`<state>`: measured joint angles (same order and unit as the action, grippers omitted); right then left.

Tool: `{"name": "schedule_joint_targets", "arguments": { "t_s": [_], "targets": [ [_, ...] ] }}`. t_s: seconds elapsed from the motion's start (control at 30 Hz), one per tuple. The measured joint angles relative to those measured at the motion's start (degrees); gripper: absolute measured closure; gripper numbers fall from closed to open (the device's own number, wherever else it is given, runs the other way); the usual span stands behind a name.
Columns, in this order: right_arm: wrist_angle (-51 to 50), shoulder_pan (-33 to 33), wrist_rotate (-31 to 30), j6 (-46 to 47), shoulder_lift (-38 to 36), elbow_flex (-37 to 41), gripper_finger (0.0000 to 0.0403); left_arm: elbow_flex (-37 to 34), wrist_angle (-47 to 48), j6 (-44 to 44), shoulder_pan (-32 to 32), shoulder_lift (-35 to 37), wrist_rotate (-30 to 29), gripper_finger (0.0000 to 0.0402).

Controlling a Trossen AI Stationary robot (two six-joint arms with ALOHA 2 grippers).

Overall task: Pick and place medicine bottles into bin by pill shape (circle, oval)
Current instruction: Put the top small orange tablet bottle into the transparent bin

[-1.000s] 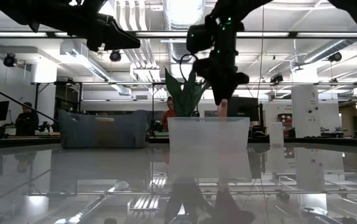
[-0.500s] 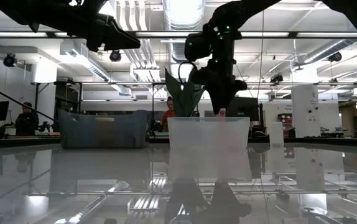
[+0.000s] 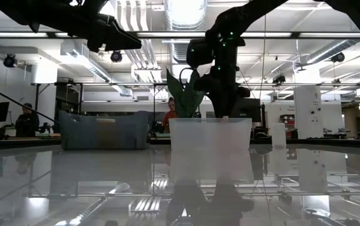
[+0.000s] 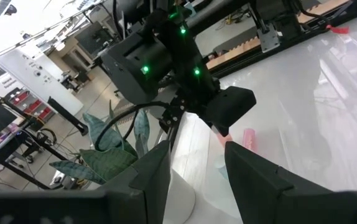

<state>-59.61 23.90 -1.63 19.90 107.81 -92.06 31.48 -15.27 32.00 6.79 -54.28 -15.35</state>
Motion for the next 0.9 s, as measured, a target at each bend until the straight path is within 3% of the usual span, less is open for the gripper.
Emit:
{"name": "schedule_joint_targets", "arguments": {
  "t_s": [0.9],
  "targets": [
    [1.8,0.0,0.2,-0.3,0.1,2.7,0.0294,0.0,0.0,0.0,0.0,0.0,0.0,0.0264]
  ]
}}
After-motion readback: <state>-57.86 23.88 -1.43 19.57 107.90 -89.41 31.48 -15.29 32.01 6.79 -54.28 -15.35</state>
